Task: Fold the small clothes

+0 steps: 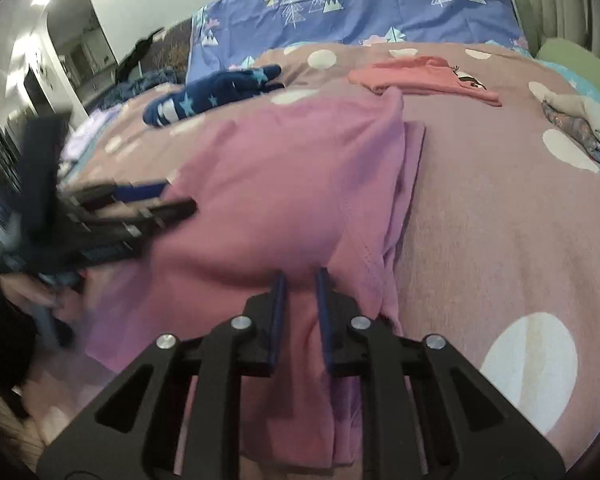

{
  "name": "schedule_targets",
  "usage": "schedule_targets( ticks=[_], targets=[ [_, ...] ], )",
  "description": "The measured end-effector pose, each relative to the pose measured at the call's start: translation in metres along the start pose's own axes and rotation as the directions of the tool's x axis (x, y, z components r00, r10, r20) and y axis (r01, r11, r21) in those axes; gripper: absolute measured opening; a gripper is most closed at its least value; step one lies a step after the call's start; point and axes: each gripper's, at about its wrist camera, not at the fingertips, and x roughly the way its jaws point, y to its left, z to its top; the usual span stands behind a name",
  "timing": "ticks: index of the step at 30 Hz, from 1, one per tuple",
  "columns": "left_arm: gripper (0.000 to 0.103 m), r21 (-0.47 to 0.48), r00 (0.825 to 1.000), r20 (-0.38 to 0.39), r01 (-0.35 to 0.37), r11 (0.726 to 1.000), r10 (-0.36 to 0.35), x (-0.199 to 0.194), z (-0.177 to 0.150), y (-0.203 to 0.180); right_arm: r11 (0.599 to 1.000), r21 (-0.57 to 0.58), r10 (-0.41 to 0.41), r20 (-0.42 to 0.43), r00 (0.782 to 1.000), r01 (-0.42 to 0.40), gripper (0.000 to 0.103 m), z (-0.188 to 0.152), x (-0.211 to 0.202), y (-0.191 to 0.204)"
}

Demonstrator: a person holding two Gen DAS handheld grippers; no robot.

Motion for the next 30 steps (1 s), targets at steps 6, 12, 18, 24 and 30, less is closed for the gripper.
schedule_targets(
  ticks=[6,12,18,24,30],
  targets=[
    [0.070,-0.062,0.999,-0.008,0.036,0.997,-0.037,-0.004,0.006,0.016,0.987,0.160,0.006,0.080,0.997,-0.018,0.057,0.037,-0.029,-0.042],
    [0.072,-0.214,0.991,-0.046,0.111,0.971,-0.124,0.011,0.010,0.050,0.947,0.287,0.160,-0.021,0.987,-0.147,0.054,0.044,0.018,-0.081],
    [0.073,-0.201,0.969,-0.063,0.223,0.954,-0.240,0.035,0.019,0.050,0.944,0.245,0.240,-0.045,0.970,-0.222,0.051,0.067,0.050,-0.078],
    [0.047,-0.165,0.967,-0.061,0.235,0.958,-0.248,0.053,0.040,0.040,0.943,0.233,0.256,-0.051,0.965,-0.238,0.038,0.090,0.077,-0.077],
    [0.017,-0.049,0.987,0.042,0.155,0.987,-0.153,0.012,0.055,0.018,0.971,0.173,0.157,0.048,0.986,-0.163,0.018,0.089,0.039,-0.053]
  ],
)
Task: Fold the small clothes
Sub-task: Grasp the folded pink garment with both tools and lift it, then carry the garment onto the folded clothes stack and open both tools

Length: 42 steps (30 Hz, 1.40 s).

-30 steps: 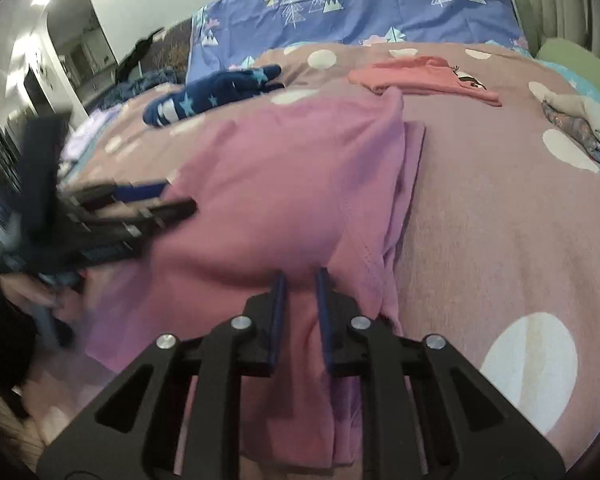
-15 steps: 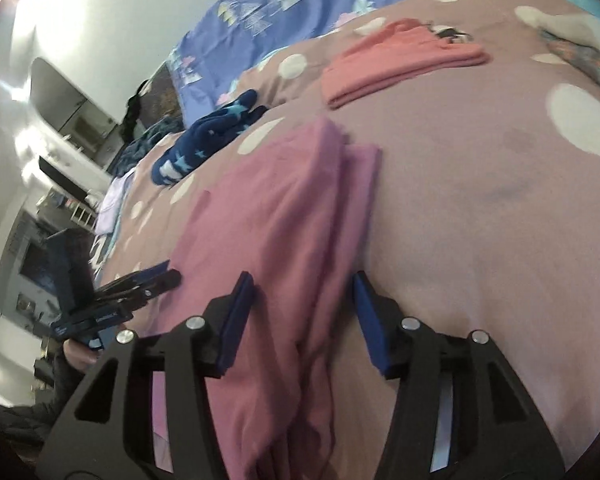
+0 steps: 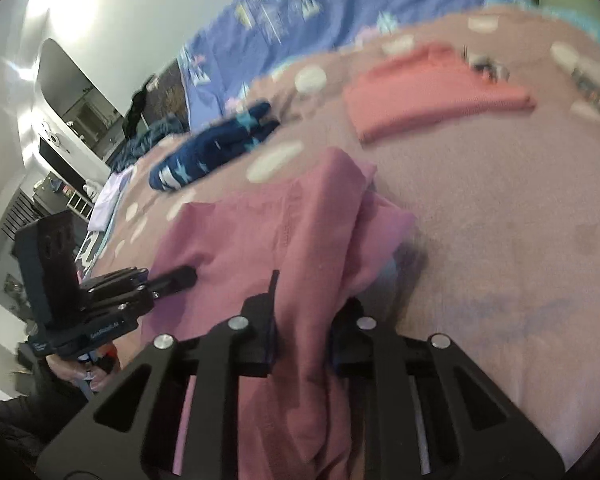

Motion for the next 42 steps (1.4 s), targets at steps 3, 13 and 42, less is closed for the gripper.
schedule_targets(
  ticks=[3,13,42],
  targets=[
    [0.017,0.087,0.994,0.098,-0.054,0.995,0.045,-0.037,0.009,-0.025,0.999,-0.046,0.003,0.100,0.995,0.002,0.018,-0.001,-0.039,0.023],
    [0.014,0.248,0.945,0.327,-0.056,0.967,-0.029,-0.142,0.032,-0.130,0.980,-0.162,-0.031,0.448,0.894,0.115,0.017,-0.030,-0.206,0.067],
    [0.014,0.544,0.907,0.413,-0.177,0.820,-0.078,-0.040,0.219,-0.377,0.890,0.131,-0.419,0.610,0.672,0.436,0.017,0.098,-0.374,-0.117]
  ],
)
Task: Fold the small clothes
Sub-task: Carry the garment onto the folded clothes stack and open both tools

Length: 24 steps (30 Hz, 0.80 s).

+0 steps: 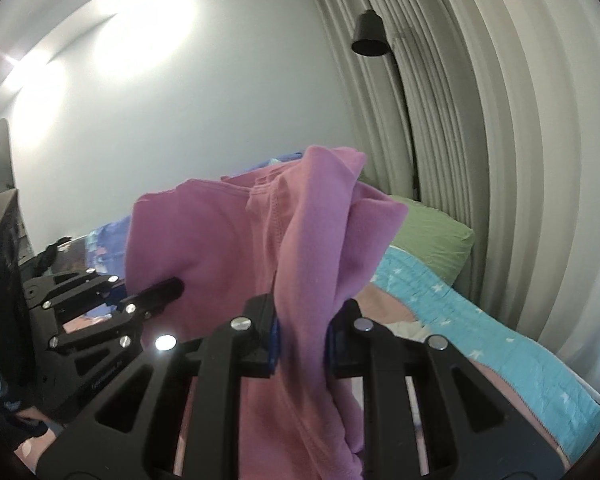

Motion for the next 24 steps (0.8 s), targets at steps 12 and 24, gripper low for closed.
schedule_targets(
  ticks=[12,24],
  targets=[
    [0.045,0.108,0.990,-0.078,-0.112,0.988,0.121,0.111,-0.009,-0.010,0.993,0.012,-0.118,-0.038,0.992,0.118,0.020,-0.002,0.104,-0.038],
    [0.068,0.153,0.928,-0.369,0.012,0.988,0.045,0.183,-0.177,-0.065,0.866,0.214,-0.286,-0.528,0.800,0.451,0.066,-0.184,0.170,-0.152]
  ],
)
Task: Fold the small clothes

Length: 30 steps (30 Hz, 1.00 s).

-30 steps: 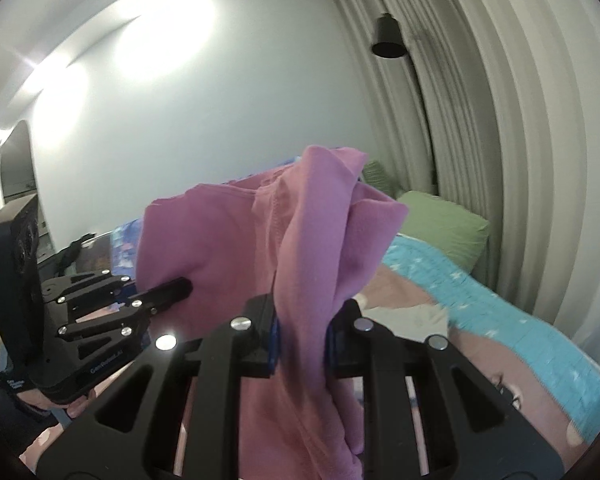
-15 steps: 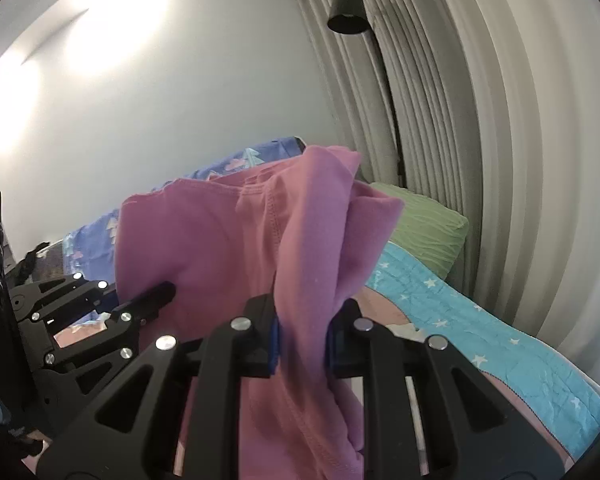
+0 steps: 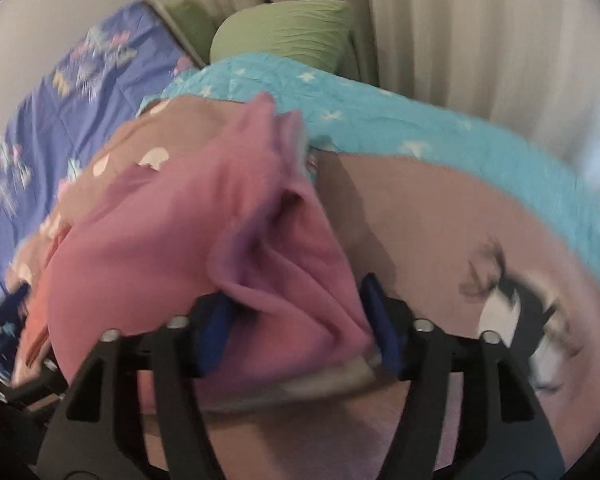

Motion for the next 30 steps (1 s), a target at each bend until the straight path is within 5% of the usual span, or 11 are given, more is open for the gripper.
schedule_targets(
  ticks=[7,13,18,23,30],
  targets=[
    [0.068,-0.045,0.999,0.008,0.049,0.998,-0.049,-0.004,-0.013,0.003,1.000,0.000,-0.029,0.004,1.000,0.029,0.067,-0.009,0.009,0.004],
    [0.072,-0.139,0.989,0.073,0.139,0.981,-0.130,-0.053,-0.041,0.020,0.999,0.014,-0.036,0.058,0.998,0.036,0.069,-0.007,-0.007,0.002],
    [0.087,-0.279,0.967,0.177,0.226,0.933,-0.181,-0.116,-0.071,0.054,0.998,0.021,0.058,0.133,0.989,-0.062,0.069,-0.051,-0.089,0.008],
    [0.095,-0.313,0.948,0.262,0.259,0.913,-0.179,-0.194,-0.086,0.066,0.990,-0.142,0.046,0.289,0.956,-0.005,0.087,-0.118,-0.199,0.024],
    [0.102,-0.336,0.921,0.360,0.275,0.901,-0.147,-0.285,-0.098,0.062,0.980,-0.194,0.036,0.406,0.913,0.048,0.097,-0.169,-0.294,0.031]
  ],
)
